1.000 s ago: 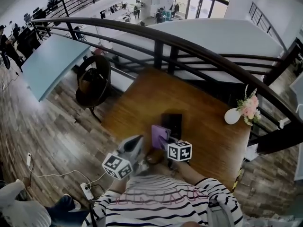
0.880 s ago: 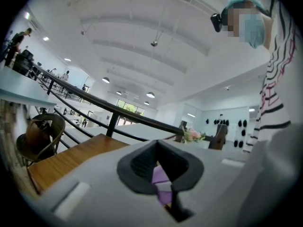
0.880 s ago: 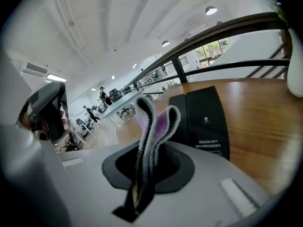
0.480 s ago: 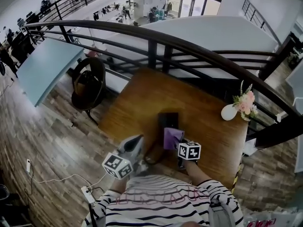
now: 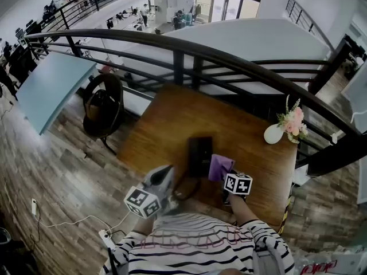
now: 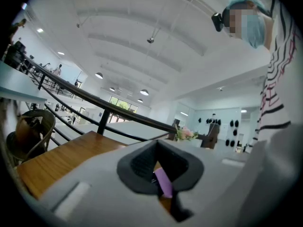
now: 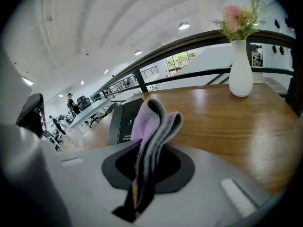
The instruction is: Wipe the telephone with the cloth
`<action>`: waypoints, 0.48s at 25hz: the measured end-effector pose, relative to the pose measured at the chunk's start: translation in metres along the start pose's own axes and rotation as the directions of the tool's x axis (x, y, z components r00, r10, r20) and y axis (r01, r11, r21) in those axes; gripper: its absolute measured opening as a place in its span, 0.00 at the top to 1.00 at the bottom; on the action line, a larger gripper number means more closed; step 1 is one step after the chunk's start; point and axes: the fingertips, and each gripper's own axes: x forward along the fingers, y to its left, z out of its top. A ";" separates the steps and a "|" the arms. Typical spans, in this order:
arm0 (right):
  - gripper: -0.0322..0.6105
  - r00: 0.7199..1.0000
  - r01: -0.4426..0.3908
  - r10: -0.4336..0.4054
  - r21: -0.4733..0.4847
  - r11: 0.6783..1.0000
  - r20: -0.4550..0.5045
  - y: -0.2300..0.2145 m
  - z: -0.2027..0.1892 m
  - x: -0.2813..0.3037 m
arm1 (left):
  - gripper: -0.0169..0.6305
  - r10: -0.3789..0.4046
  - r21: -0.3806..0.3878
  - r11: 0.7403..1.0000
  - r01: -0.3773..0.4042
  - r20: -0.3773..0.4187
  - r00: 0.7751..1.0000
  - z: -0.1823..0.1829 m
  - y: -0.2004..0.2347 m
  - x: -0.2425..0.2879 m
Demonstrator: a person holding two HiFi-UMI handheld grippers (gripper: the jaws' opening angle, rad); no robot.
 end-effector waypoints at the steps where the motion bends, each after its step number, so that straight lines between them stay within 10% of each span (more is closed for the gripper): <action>1: 0.89 1.000 -0.002 0.002 0.005 1.000 0.005 0.003 0.001 -0.001 | 0.97 0.003 -0.001 1.000 -0.003 0.001 1.000 0.000 0.000 -0.002; 12: 0.89 0.978 -0.147 0.142 0.020 0.989 0.151 0.058 0.042 -0.025 | 0.97 0.076 0.003 0.997 -0.076 0.039 0.996 0.009 0.013 -0.028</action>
